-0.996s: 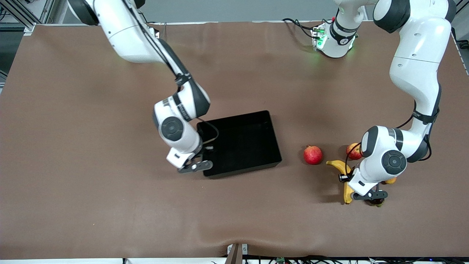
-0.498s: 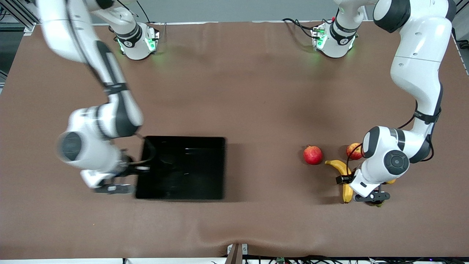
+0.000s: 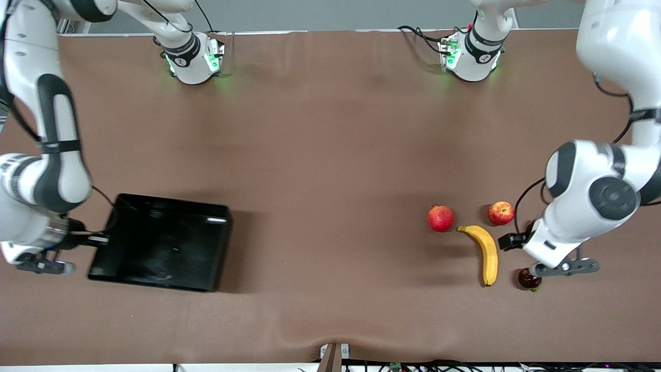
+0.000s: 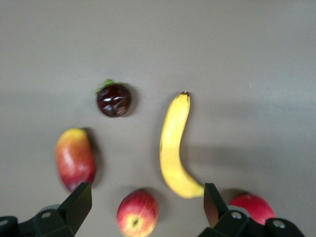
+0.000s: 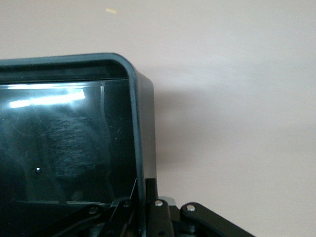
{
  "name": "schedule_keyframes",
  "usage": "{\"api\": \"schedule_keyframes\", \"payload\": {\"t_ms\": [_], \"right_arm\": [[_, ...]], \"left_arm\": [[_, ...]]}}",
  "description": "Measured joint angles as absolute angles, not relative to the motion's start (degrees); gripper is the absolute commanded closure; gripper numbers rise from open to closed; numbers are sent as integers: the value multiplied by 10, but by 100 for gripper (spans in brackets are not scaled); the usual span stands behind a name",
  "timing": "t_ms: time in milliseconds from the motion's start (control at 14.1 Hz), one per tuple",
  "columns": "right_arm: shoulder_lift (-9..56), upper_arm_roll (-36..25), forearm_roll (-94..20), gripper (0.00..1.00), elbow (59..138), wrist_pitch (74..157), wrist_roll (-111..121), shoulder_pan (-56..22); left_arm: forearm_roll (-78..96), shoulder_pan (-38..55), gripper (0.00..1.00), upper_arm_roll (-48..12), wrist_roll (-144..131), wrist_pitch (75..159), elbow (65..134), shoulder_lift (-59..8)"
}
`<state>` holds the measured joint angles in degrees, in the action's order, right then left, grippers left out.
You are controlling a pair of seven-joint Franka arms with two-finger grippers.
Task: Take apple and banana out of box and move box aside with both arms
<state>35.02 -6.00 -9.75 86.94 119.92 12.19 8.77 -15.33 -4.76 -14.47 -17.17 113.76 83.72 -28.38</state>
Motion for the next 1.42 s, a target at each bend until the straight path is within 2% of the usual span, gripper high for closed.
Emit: {"api": "schedule_keyframes", "payload": {"t_ms": [284,356,427,498,711,924,1422], "right_arm": [[379,-57,-99,100,879,1222,166,132],[389,-56,-102,97,879,1229,168,133],[398,-55,-109,47,880,1236,171,133],[405,-54,-115,0,879,1244,174,133],[404,-51,-123,0,872,1246,182,133],[382,-43,-123,0,845,1225,185,123],[238,-41,-65,0,823,1091,135,49]], "left_arm": [[-135,-48,0,-149,-166,1018,837,-192],[-114,-48,0,-150,-157,992,837,-167],[-92,-48,0,-151,-149,968,838,-142],[-79,-48,0,-151,-145,948,839,-118],[-66,-47,0,-153,-143,907,846,-62],[-52,-26,0,-150,-142,902,876,-28],[-46,-8,0,-119,-142,871,892,3]]}}
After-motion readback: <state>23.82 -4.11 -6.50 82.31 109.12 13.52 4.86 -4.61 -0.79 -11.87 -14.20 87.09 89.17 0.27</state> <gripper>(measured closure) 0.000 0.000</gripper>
